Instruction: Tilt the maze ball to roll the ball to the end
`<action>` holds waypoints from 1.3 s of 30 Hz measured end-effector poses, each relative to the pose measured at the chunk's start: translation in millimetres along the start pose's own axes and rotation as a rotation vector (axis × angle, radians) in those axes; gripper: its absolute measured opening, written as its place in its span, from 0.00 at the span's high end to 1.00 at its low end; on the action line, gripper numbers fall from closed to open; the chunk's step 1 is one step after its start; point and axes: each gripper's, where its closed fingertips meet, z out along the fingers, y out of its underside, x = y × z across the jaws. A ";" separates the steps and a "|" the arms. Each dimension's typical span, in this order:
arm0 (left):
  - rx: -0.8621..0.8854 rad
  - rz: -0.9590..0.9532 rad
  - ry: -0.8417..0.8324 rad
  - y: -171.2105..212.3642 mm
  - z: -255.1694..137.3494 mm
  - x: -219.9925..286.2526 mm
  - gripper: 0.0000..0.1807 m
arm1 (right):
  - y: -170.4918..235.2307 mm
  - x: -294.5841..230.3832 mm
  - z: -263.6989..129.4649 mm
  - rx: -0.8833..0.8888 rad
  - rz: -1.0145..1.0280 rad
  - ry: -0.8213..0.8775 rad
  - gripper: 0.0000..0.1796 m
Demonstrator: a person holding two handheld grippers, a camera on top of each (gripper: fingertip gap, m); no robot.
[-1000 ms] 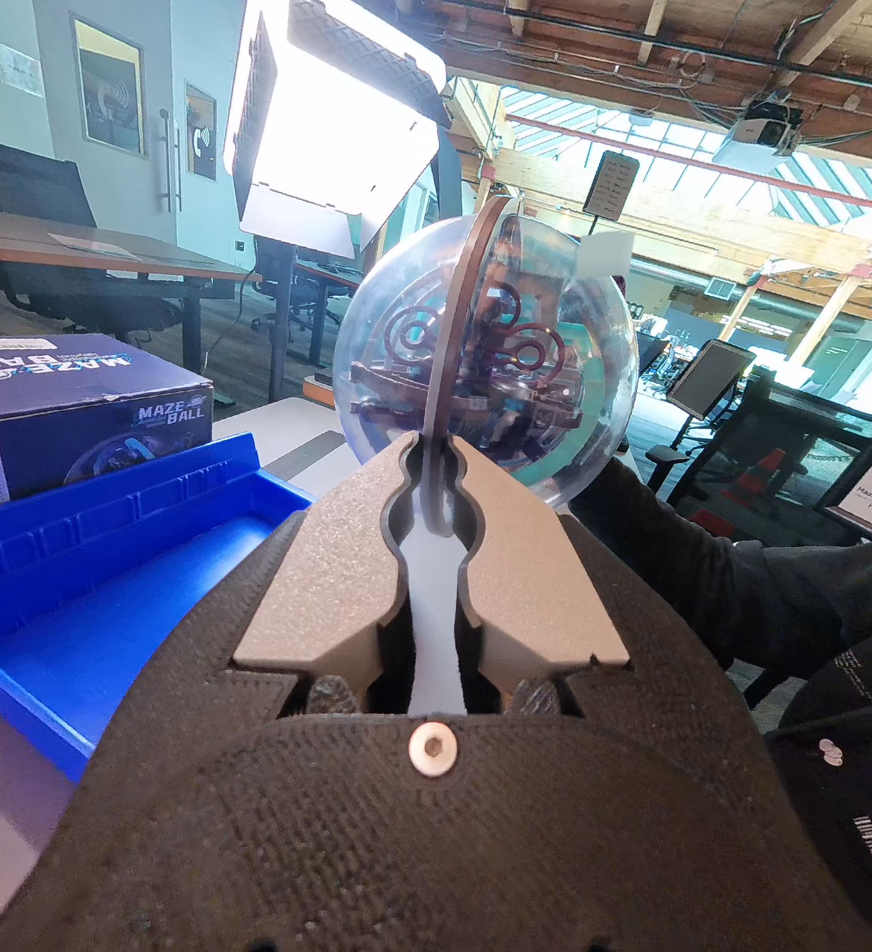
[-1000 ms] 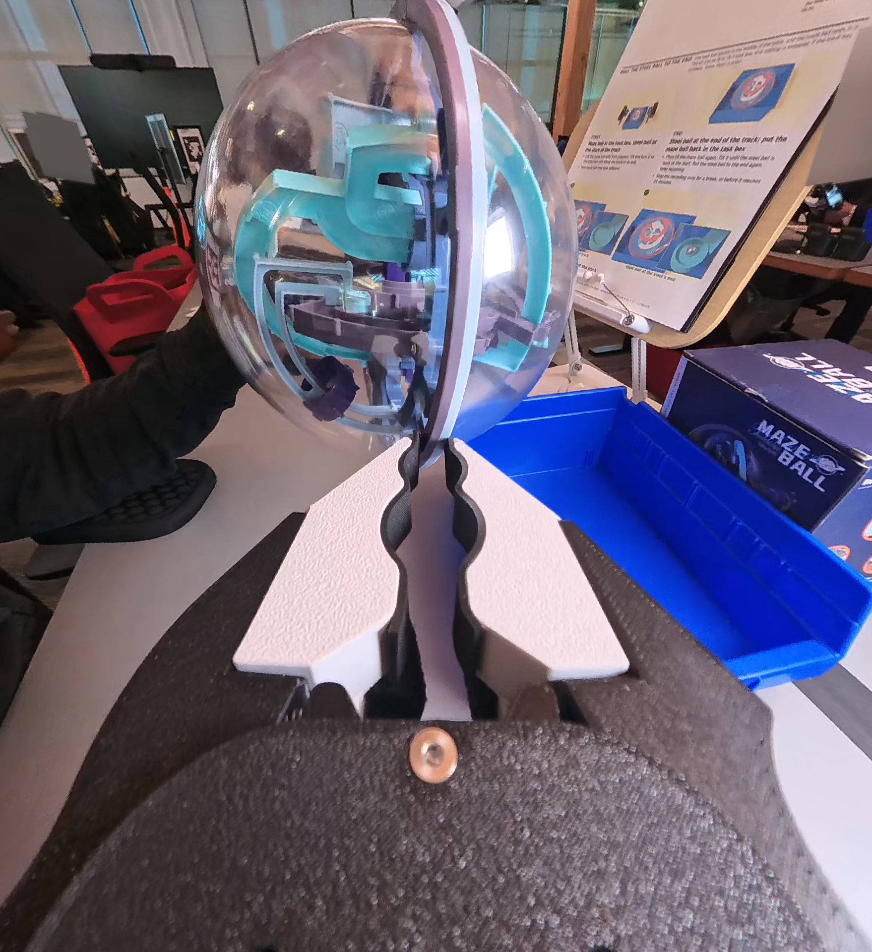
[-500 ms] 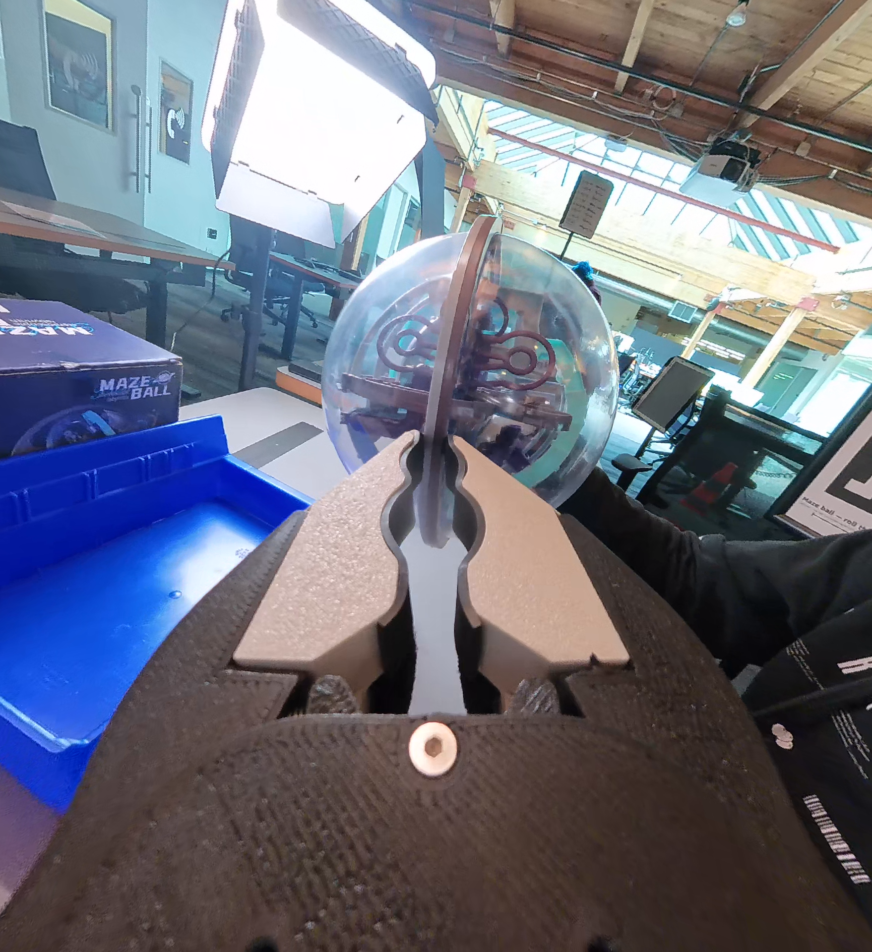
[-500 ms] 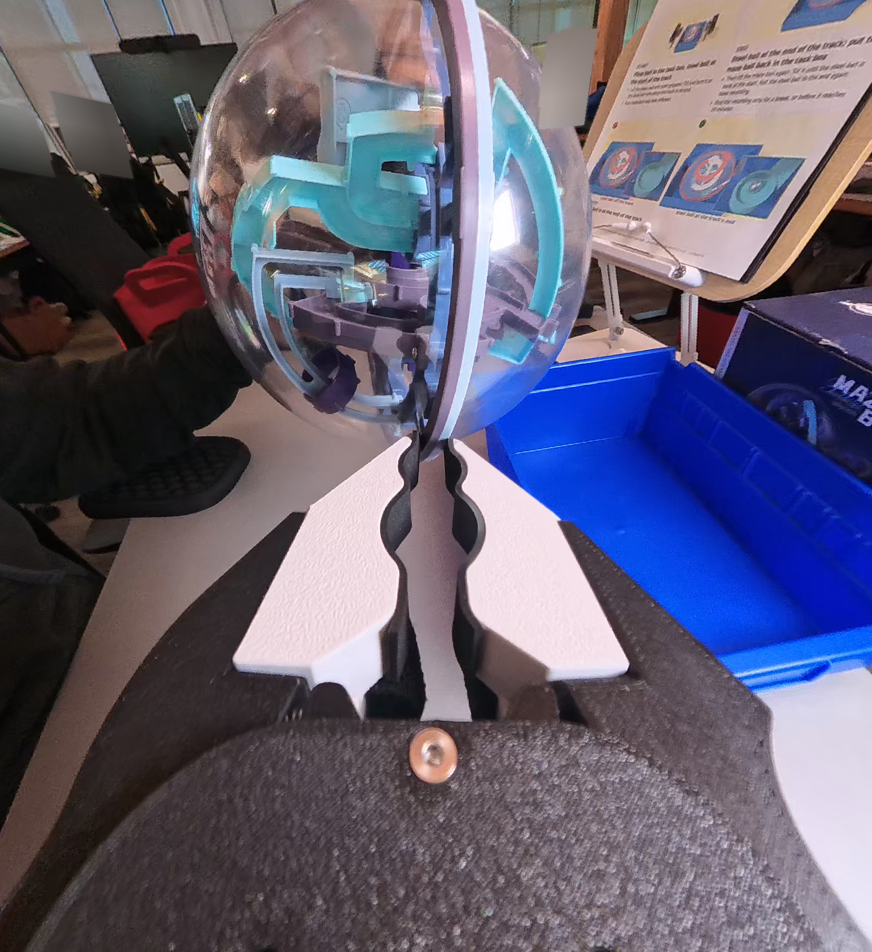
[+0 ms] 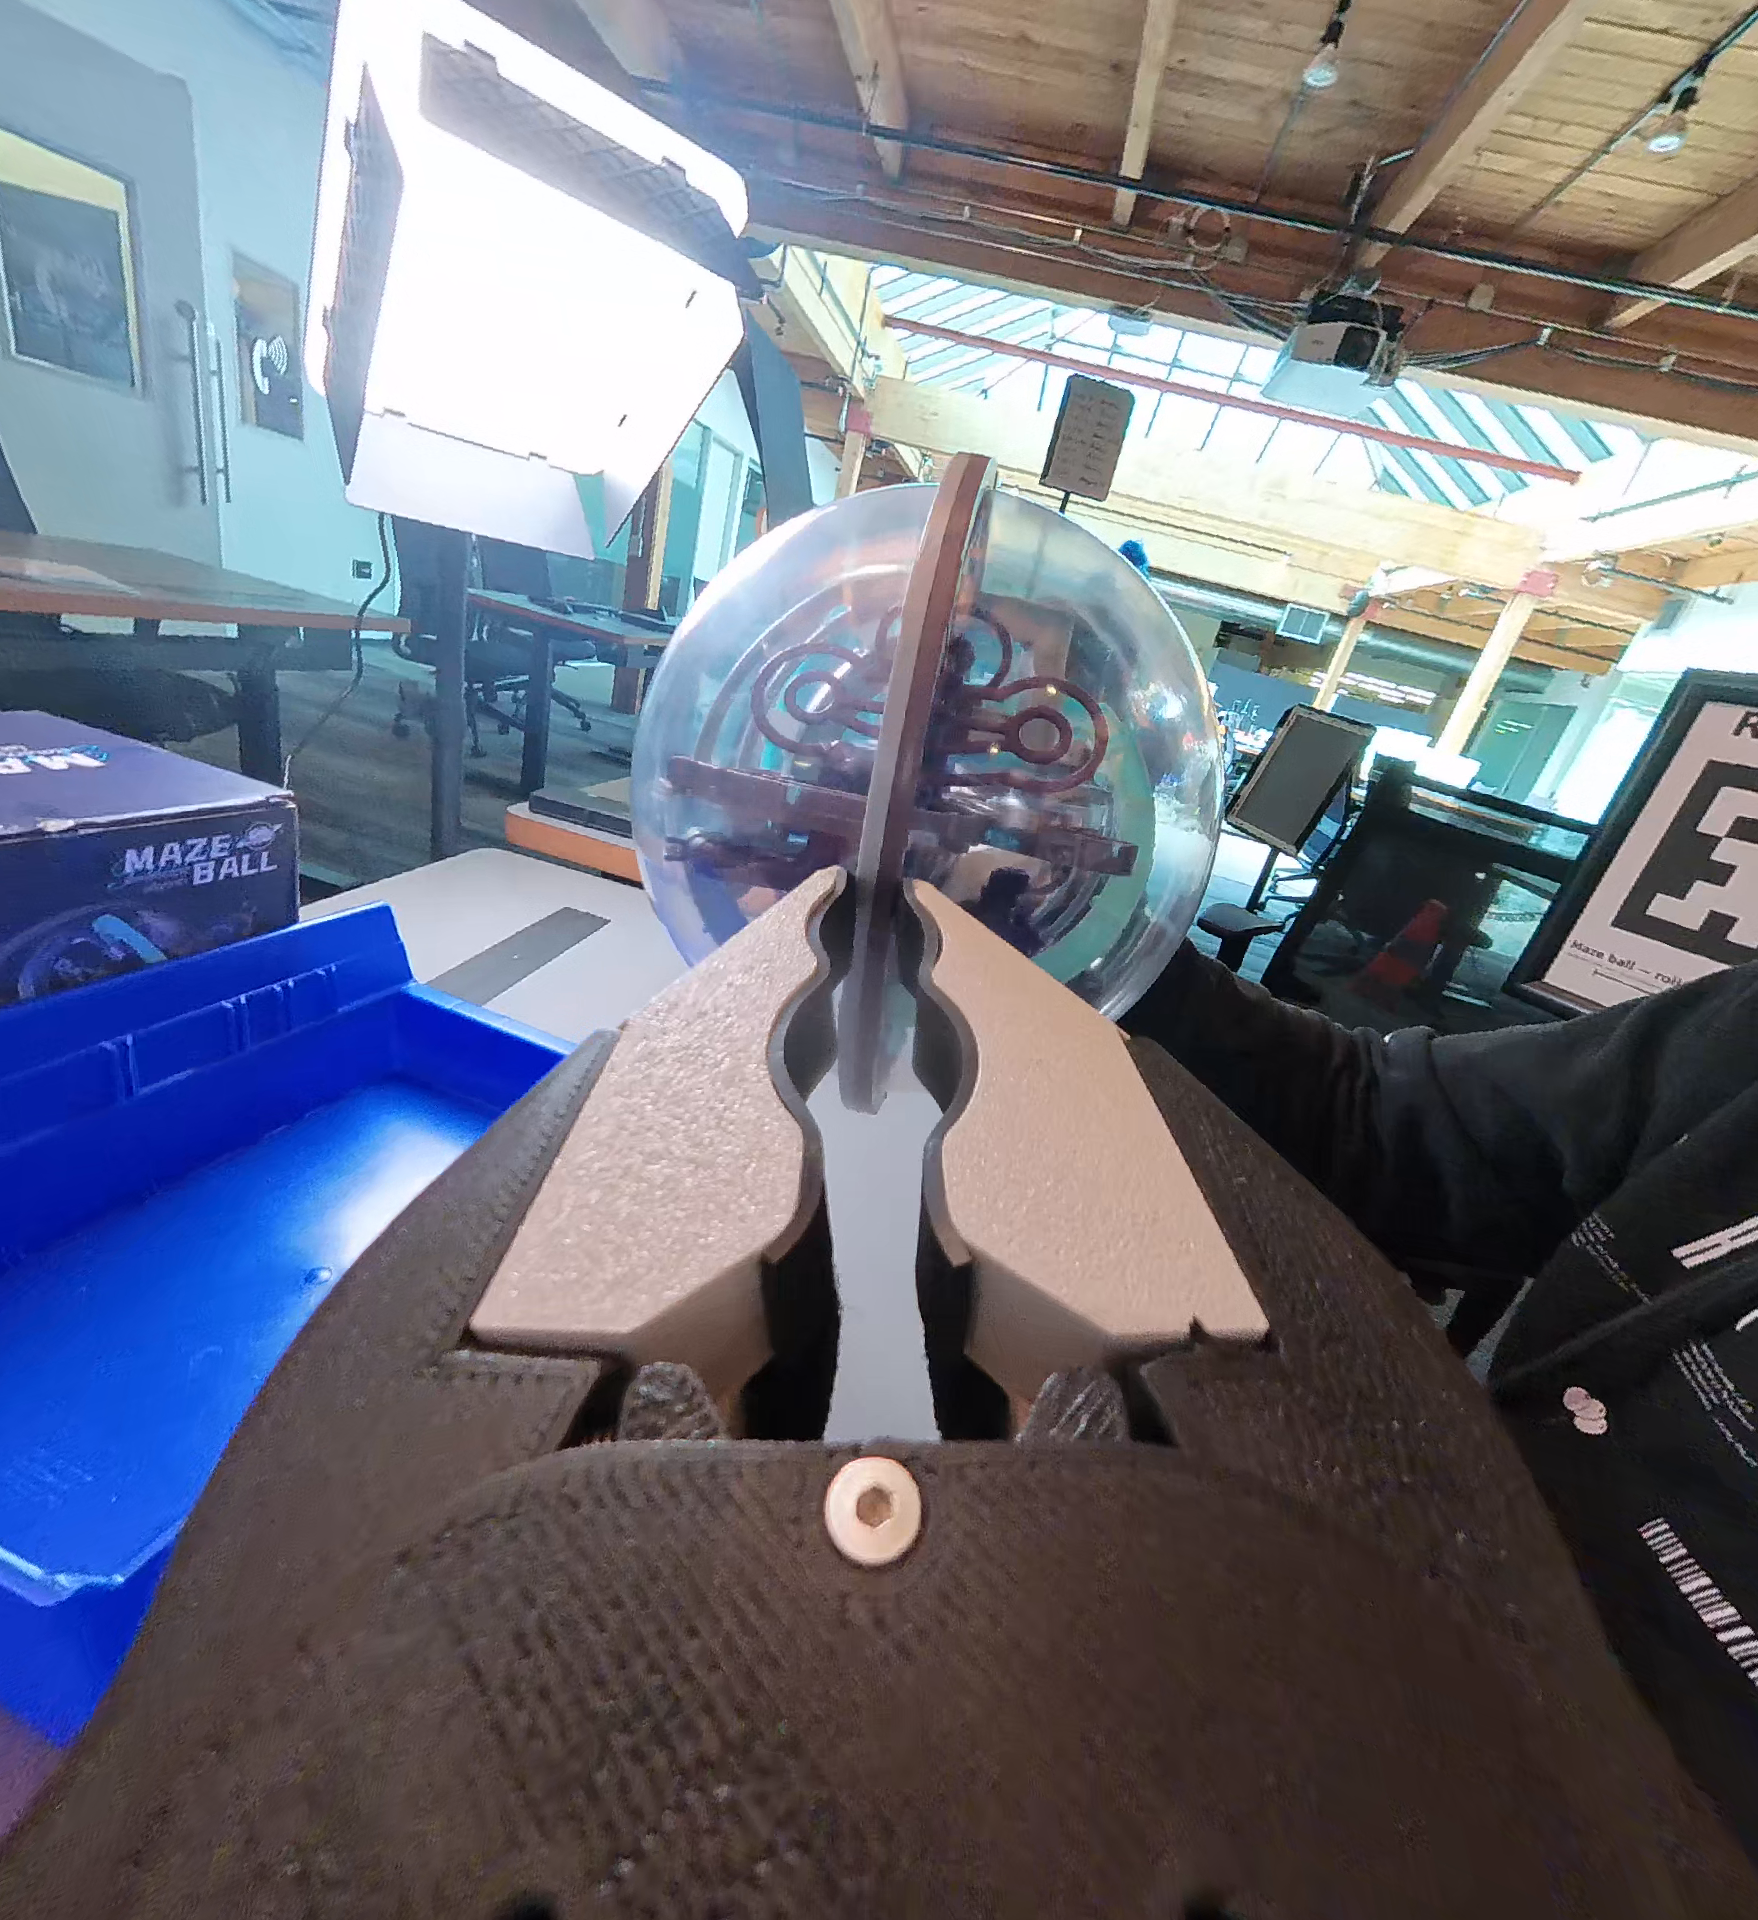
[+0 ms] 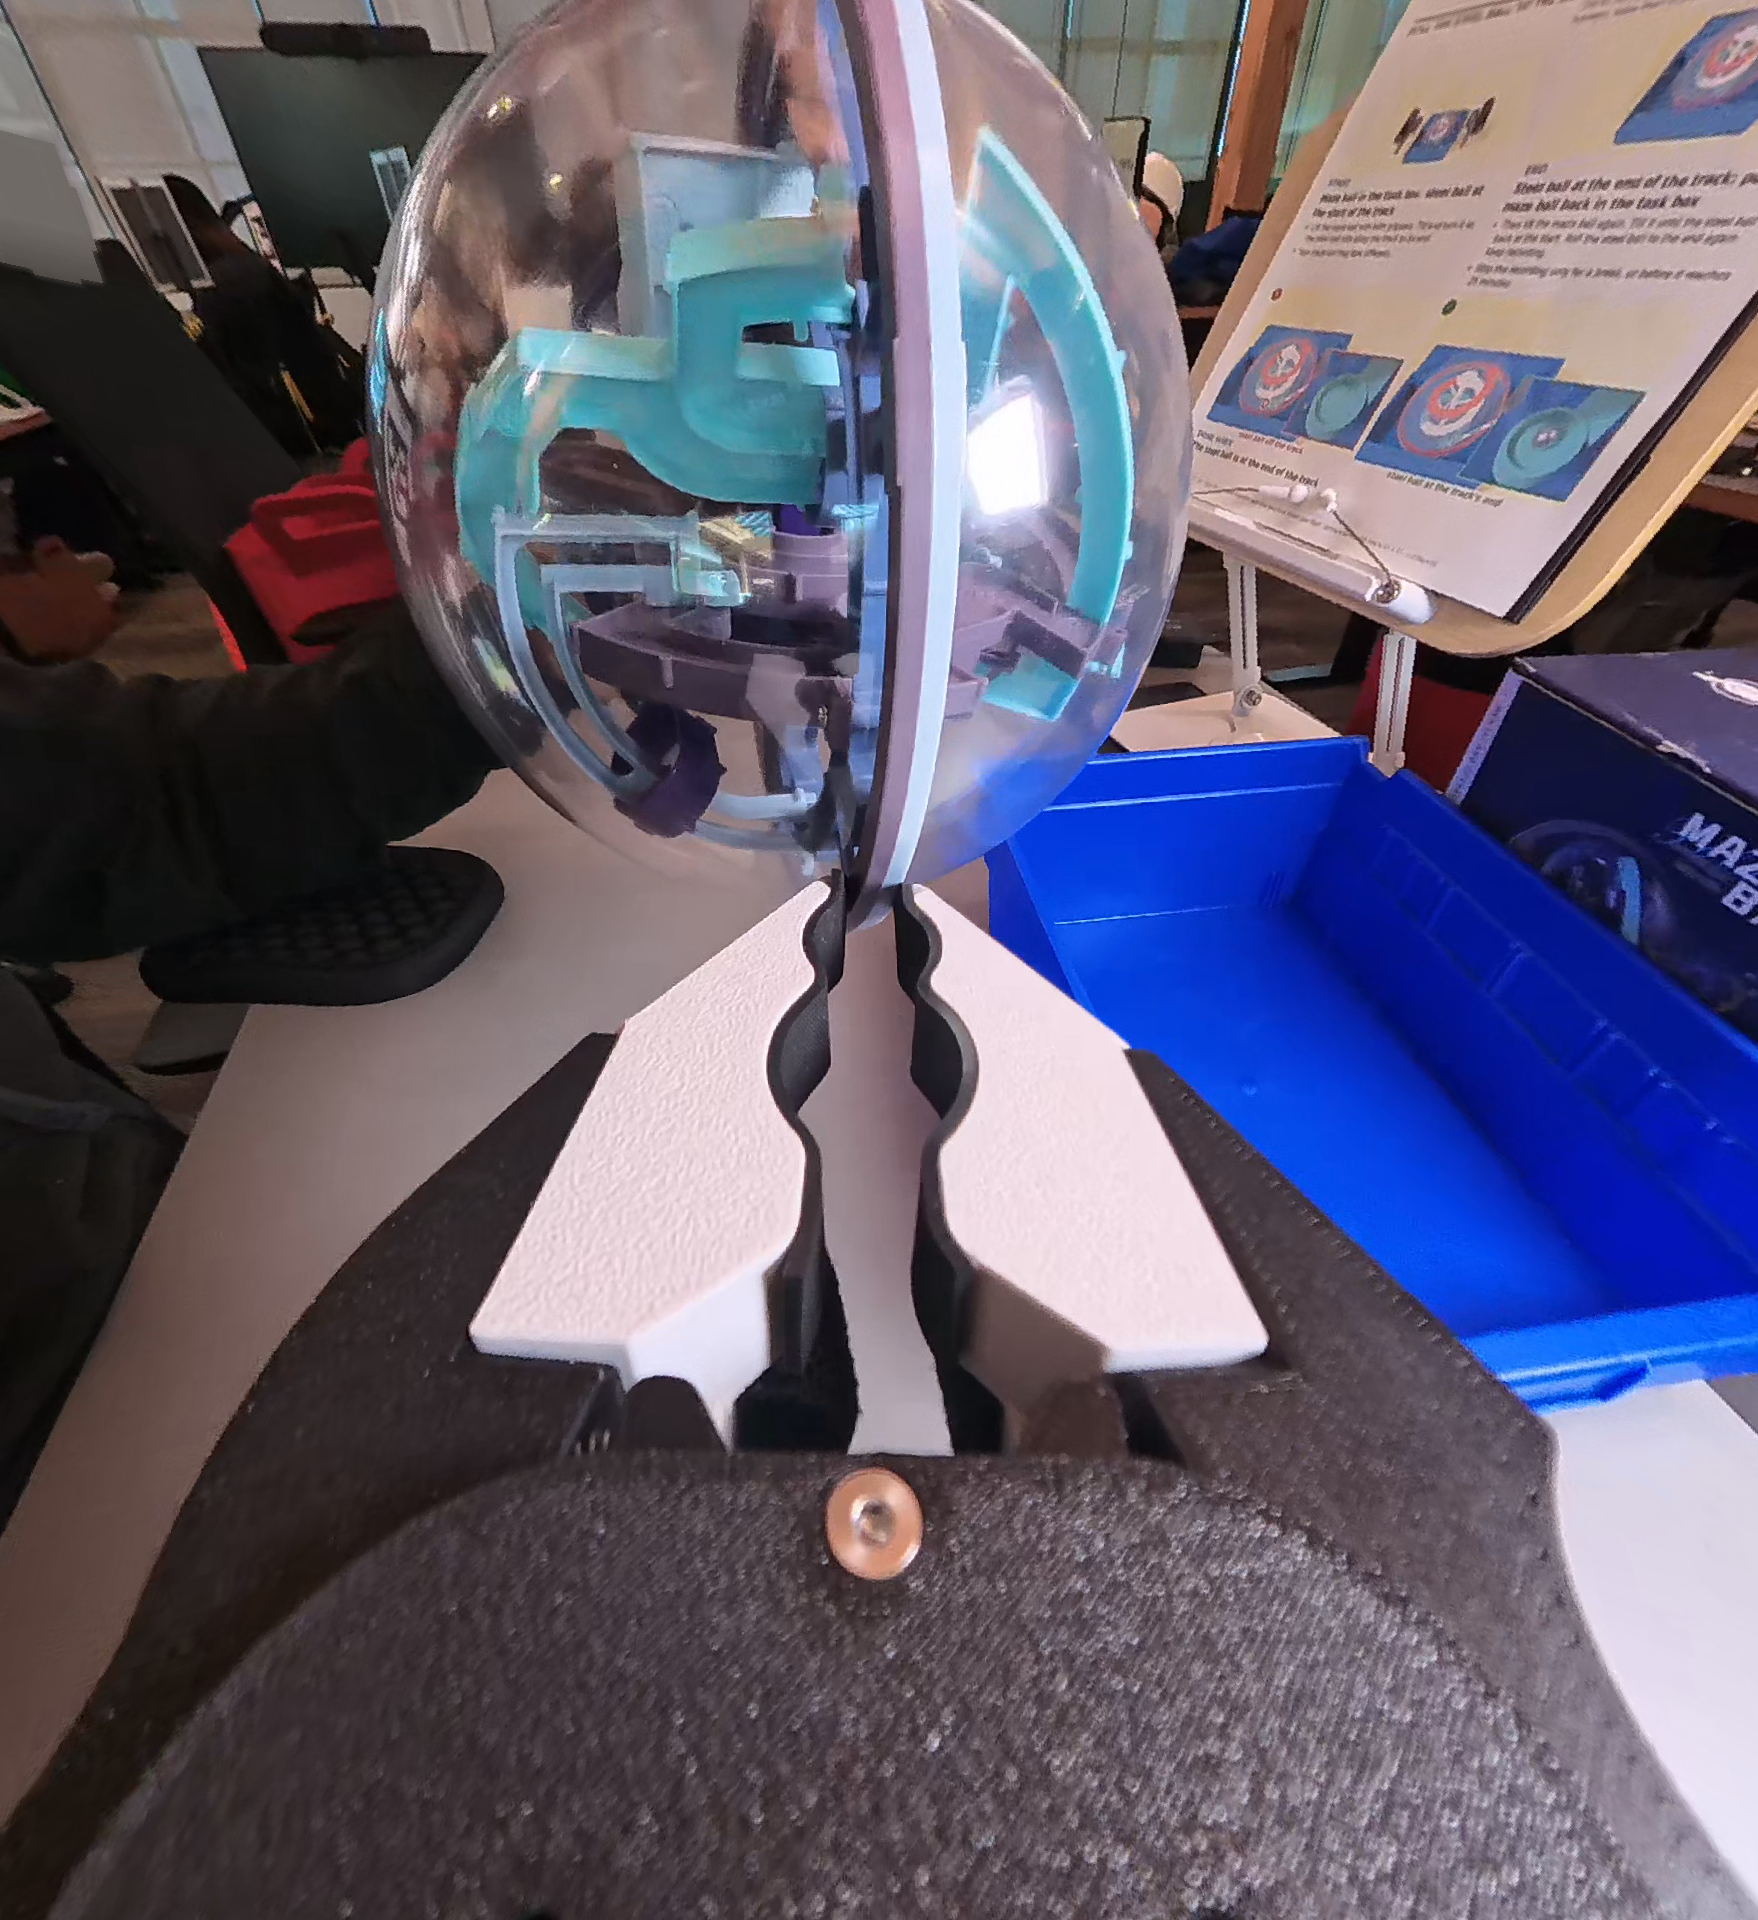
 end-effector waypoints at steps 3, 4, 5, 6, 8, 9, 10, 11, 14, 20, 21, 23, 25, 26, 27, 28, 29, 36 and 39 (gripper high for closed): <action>0.005 0.022 0.010 -1.5 -0.4 3.6 0.96 | -2.8 -2.3 -0.9 0.015 -0.020 0.000 0.96; 0.006 0.029 0.013 -1.8 -0.8 4.7 0.96 | -3.8 -3.4 -1.2 0.019 -0.029 0.000 0.96; 0.007 0.036 0.018 -2.1 -1.4 6.3 0.96 | -4.8 -4.7 -1.4 0.022 -0.038 0.000 0.96; 0.008 0.043 0.024 -2.1 -2.2 8.1 0.96 | -5.8 -6.2 -1.7 0.027 -0.048 0.000 0.96; 0.011 0.052 0.039 -0.8 -4.1 12.3 0.96 | -6.5 -10.3 -2.4 0.033 -0.062 -0.005 0.96; 0.013 0.055 0.047 0.6 -5.3 14.6 0.96 | -5.9 -12.7 -2.7 0.034 -0.070 -0.007 0.96; 0.016 0.061 0.057 2.3 -6.4 17.4 0.96 | -4.9 -15.0 -2.9 0.035 -0.079 -0.008 0.96; 0.017 0.073 0.065 4.5 -7.7 20.3 0.96 | -3.7 -17.2 -3.2 0.037 -0.090 -0.009 0.96; 0.013 0.117 0.090 11.6 -11.4 29.2 0.96 | 0.8 -25.0 -3.9 0.047 -0.120 -0.022 0.96; -0.006 0.163 0.147 24.3 -19.2 46.7 0.96 | 9.3 -41.8 -4.0 0.088 -0.147 -0.073 0.96; -0.009 0.170 0.150 26.5 -20.8 48.3 0.96 | 8.2 -45.3 -4.8 0.109 -0.146 -0.087 0.96; 0.011 0.168 0.167 28.6 -24.1 52.7 0.96 | 6.8 -52.1 -5.1 0.136 -0.146 -0.109 0.96; 0.039 0.163 0.181 29.6 -27.5 55.9 0.96 | 6.4 -58.7 -4.1 0.148 -0.150 -0.126 0.96; 0.045 0.164 0.184 30.7 -29.3 56.9 0.96 | 5.4 -62.1 -4.0 0.160 -0.148 -0.135 0.96; 0.053 0.164 0.187 31.7 -31.1 57.8 0.96 | 3.9 -65.0 -3.8 0.174 -0.141 -0.143 0.96; 0.058 0.156 0.186 32.6 -32.6 57.6 0.96 | 2.2 -67.5 -3.9 0.190 -0.133 -0.149 0.95; 0.062 0.152 0.186 34.0 -33.9 57.5 0.96 | 0.4 -69.6 -4.2 0.206 -0.125 -0.156 0.94; 0.023 0.175 0.190 50.9 -35.4 61.6 0.96 | -8.3 -74.5 -11.6 0.277 -0.072 -0.174 0.96; -0.006 0.180 0.200 57.8 -33.3 66.1 0.96 | -7.3 -77.5 -16.2 0.280 -0.072 -0.179 0.96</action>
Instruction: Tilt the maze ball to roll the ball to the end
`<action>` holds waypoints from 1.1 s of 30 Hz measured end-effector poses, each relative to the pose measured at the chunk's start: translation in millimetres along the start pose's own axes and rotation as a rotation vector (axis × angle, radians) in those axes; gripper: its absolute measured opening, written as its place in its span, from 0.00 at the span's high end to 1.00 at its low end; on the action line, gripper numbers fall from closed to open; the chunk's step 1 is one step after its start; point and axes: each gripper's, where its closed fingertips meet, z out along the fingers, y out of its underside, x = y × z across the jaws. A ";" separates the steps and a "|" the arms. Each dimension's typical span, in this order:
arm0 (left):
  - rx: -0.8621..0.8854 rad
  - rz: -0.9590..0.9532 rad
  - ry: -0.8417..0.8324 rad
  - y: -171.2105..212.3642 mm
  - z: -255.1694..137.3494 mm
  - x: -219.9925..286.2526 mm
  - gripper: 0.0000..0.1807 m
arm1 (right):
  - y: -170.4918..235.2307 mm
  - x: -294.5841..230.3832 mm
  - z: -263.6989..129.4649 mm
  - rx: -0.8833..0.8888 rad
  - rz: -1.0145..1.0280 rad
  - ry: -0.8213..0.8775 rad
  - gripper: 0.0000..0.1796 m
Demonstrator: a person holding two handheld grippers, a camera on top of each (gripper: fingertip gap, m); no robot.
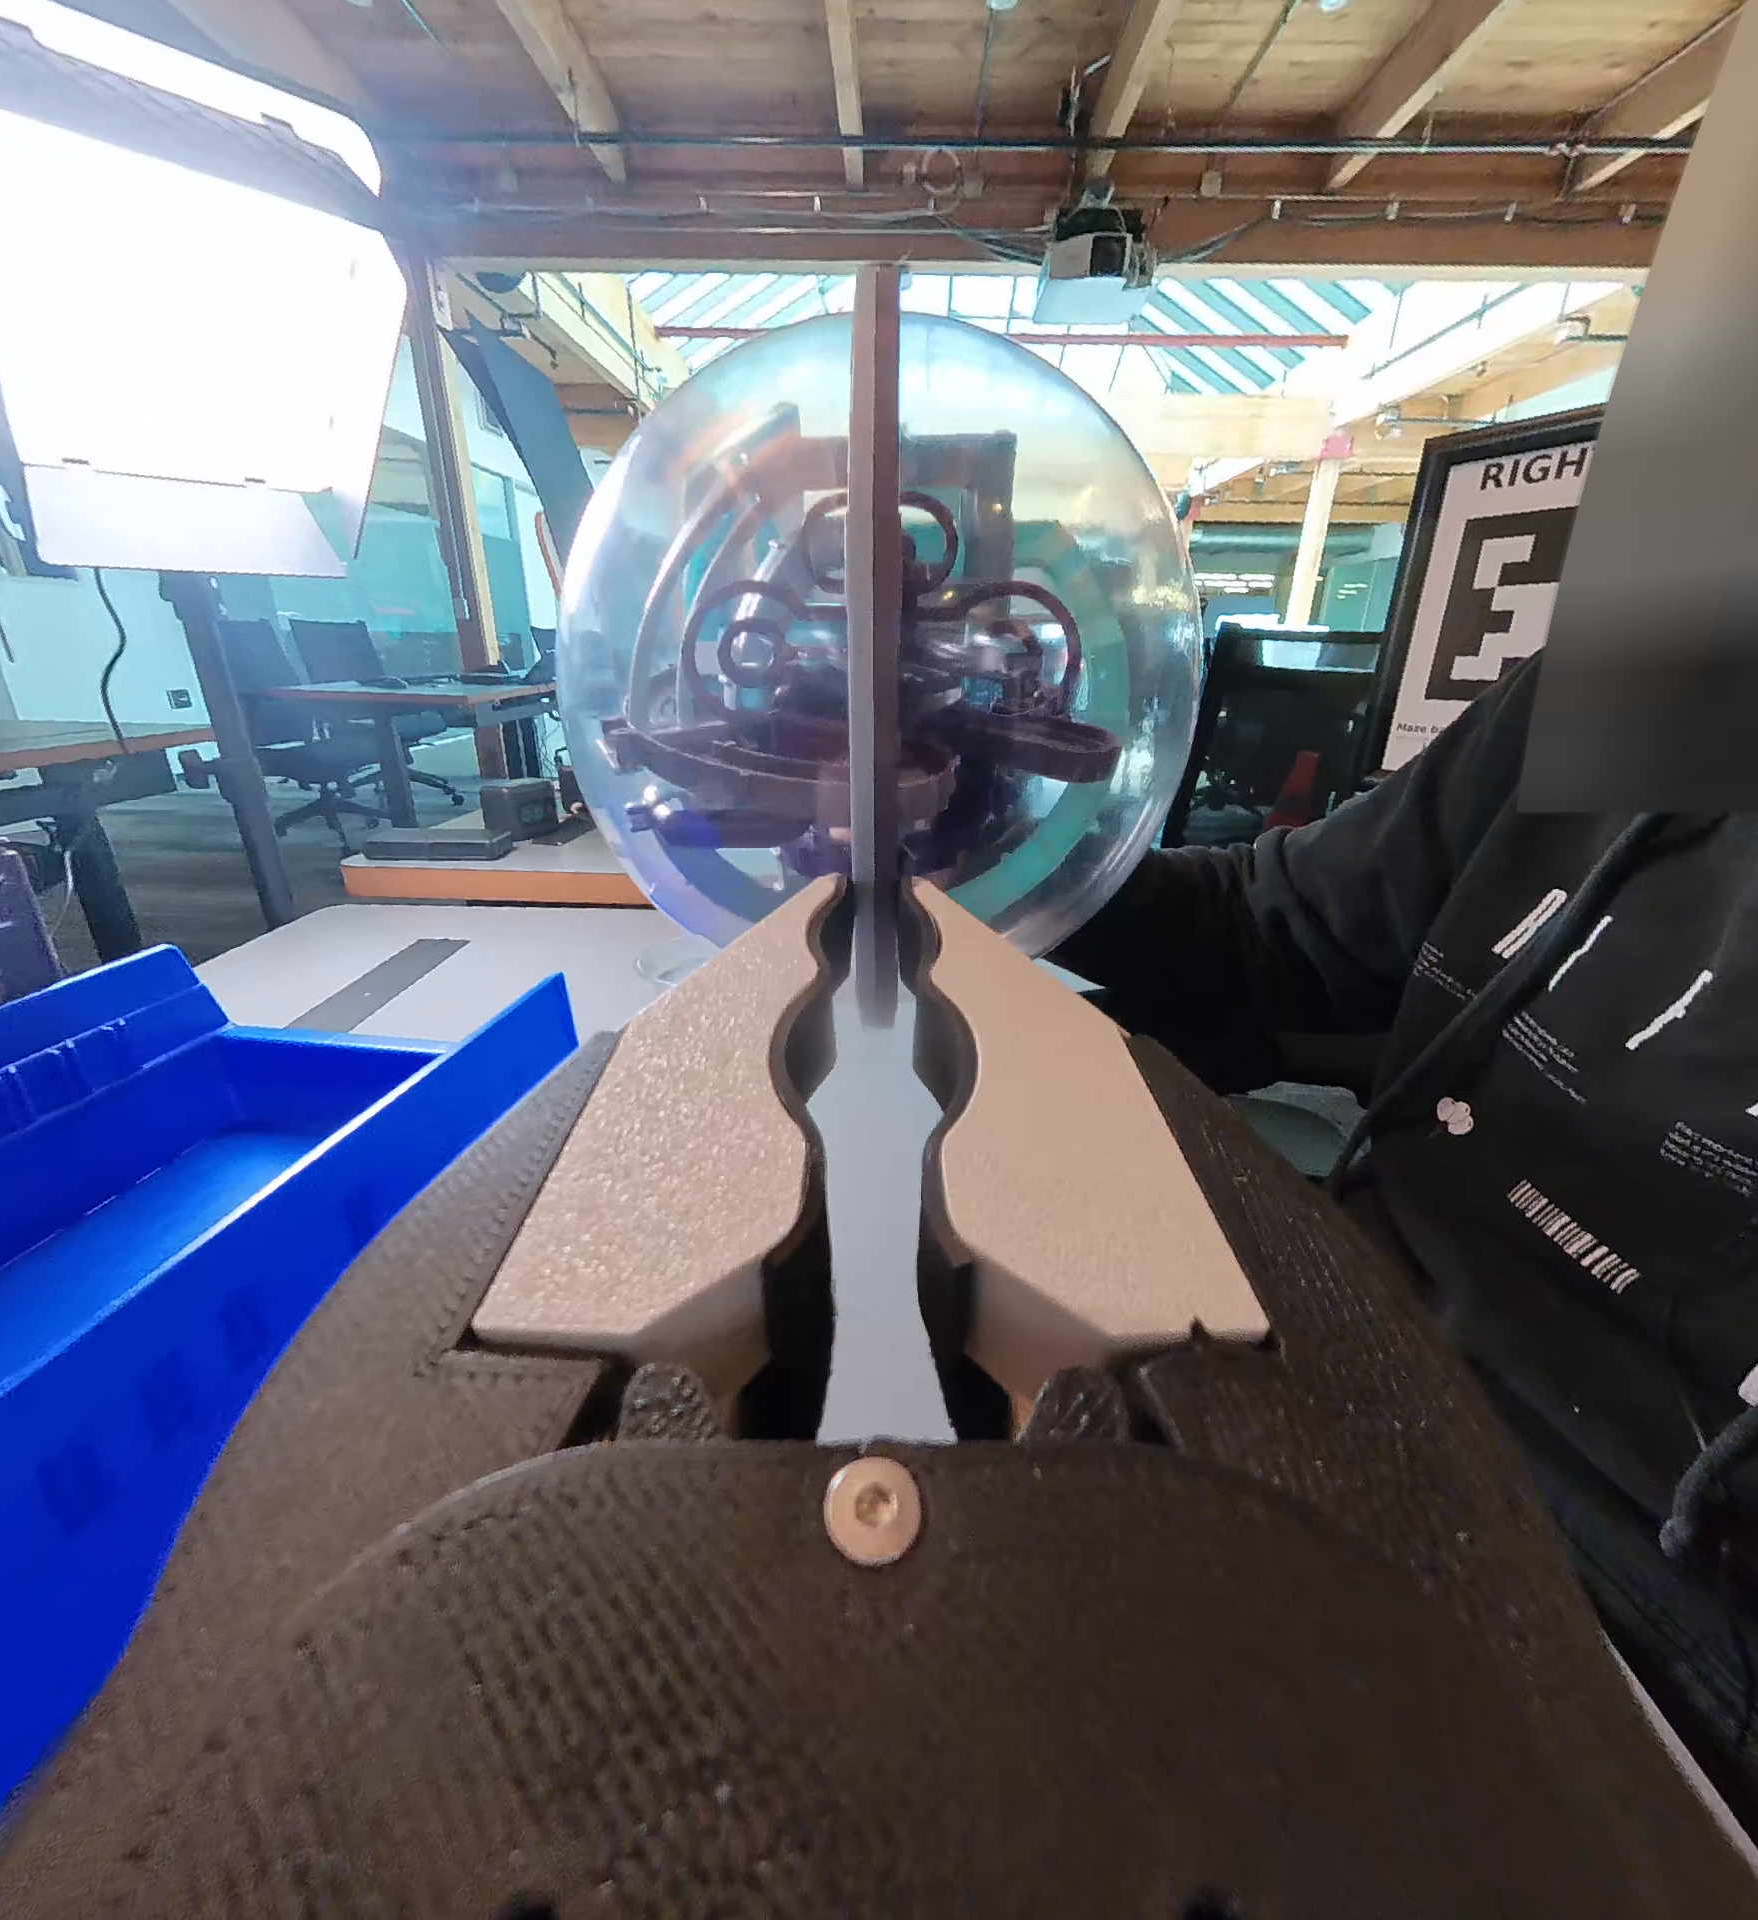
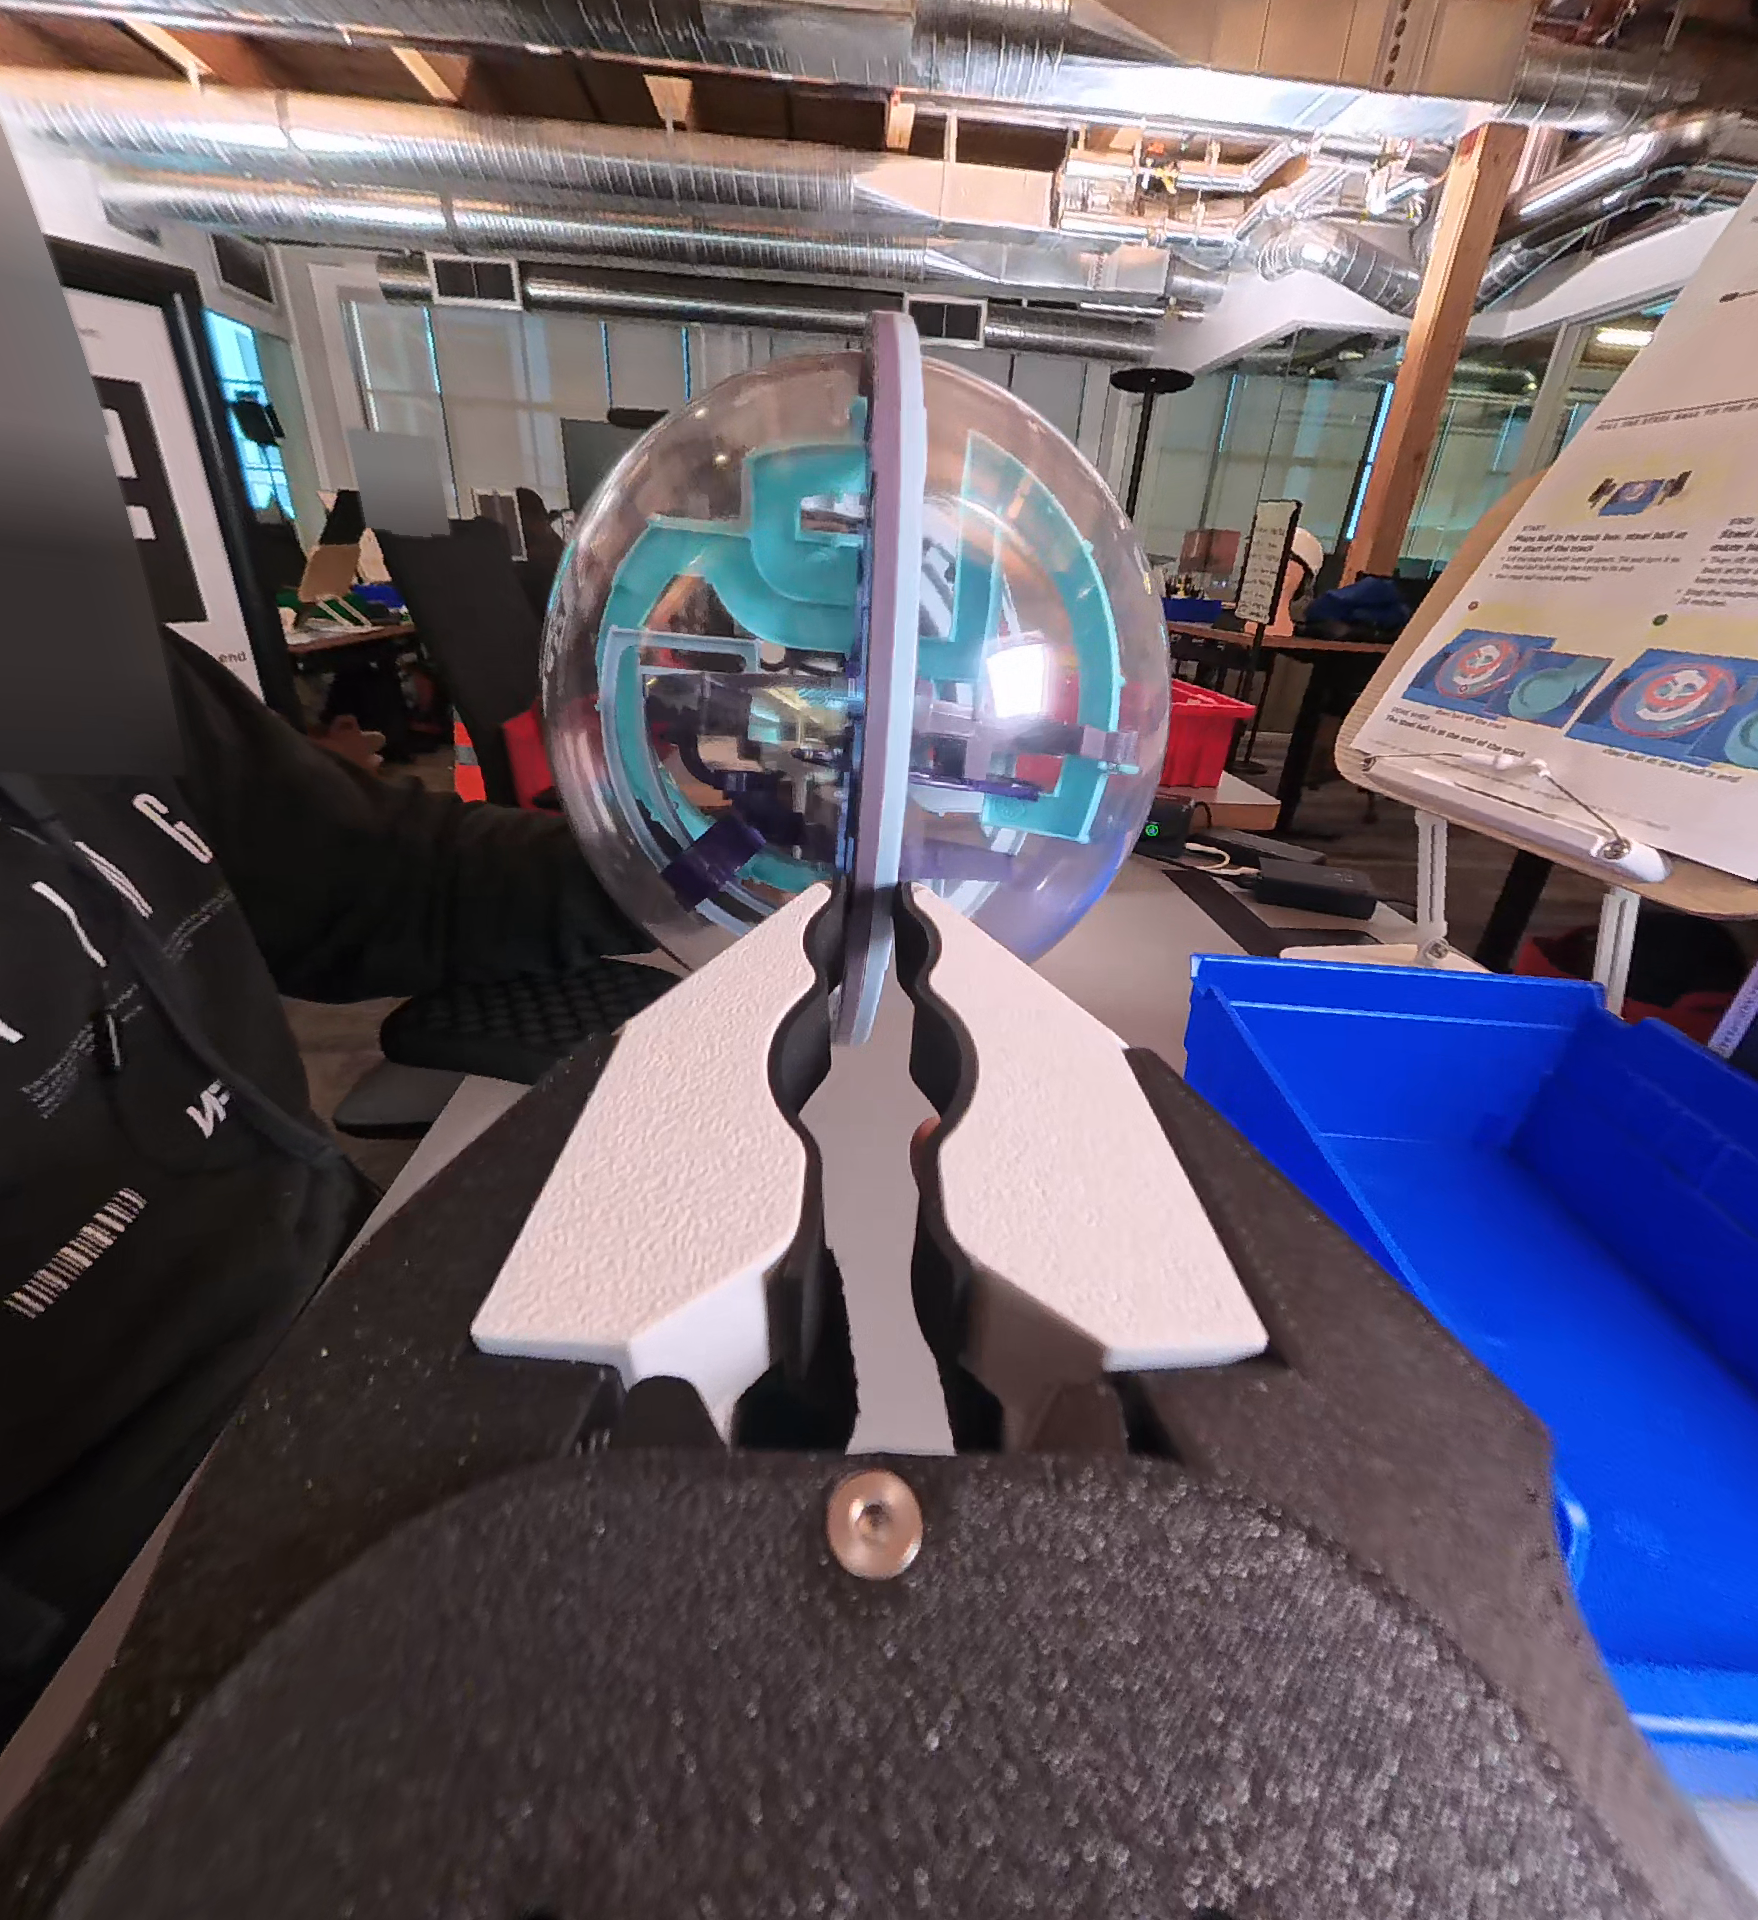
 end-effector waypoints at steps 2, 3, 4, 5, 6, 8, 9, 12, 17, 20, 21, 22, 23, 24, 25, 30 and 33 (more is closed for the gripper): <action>-0.008 0.005 0.003 1.8 1.8 2.1 0.96 | 1.2 -1.7 -2.3 -0.002 -0.003 0.002 0.96; -0.007 0.010 0.004 1.8 2.7 3.0 0.96 | 1.4 -2.4 -3.2 0.000 -0.004 0.002 0.96; -0.006 0.014 0.008 1.5 3.4 4.1 0.96 | 1.5 -3.3 -3.9 0.002 -0.006 0.000 0.96; -0.005 0.019 0.013 1.1 4.0 5.4 0.96 | 1.4 -4.2 -4.5 0.004 -0.009 -0.003 0.96; -0.002 0.024 0.019 0.4 4.5 6.9 0.96 | 1.3 -5.2 -4.8 0.007 -0.015 -0.006 0.96; 0.006 0.035 0.025 -1.6 5.0 8.9 0.96 | 0.6 -7.0 -5.1 0.010 -0.035 -0.010 0.96; 0.006 0.041 0.023 -2.1 5.1 9.2 0.96 | 0.0 -7.7 -5.2 0.011 -0.047 -0.012 0.96; 0.009 0.062 0.031 -4.1 5.8 11.3 0.96 | -2.9 -10.1 -5.3 0.018 -0.086 -0.017 0.96; 0.019 0.107 0.031 -12.0 6.5 12.4 0.96 | -7.0 -13.4 -4.4 0.007 -0.166 -0.010 0.96; 0.022 0.137 0.036 -16.1 7.3 14.1 0.96 | -10.9 -15.5 -4.2 0.014 -0.191 -0.011 0.96; 0.022 0.147 0.039 -17.1 7.6 15.1 0.96 | -12.2 -16.1 -4.3 0.016 -0.198 -0.011 0.96; 0.023 0.157 0.040 -18.0 7.7 15.9 0.96 | -13.3 -16.7 -4.3 0.016 -0.204 -0.011 0.96; 0.026 0.163 0.040 -19.1 8.0 16.2 0.96 | -14.2 -17.4 -4.2 0.016 -0.210 -0.011 0.96; 0.028 0.167 0.040 -20.2 8.1 16.7 0.96 | -15.0 -18.3 -4.1 0.016 -0.217 -0.012 0.96; 0.031 0.176 0.042 -21.0 8.1 17.5 0.96 | -15.7 -19.4 -4.1 0.017 -0.223 -0.014 0.96; 0.044 0.210 0.049 -25.3 8.5 22.1 0.96 | -19.2 -23.9 -3.8 0.019 -0.248 -0.019 0.96; 0.049 0.219 0.051 -28.3 8.8 23.7 0.96 | -21.0 -25.4 -3.6 0.023 -0.256 -0.020 0.96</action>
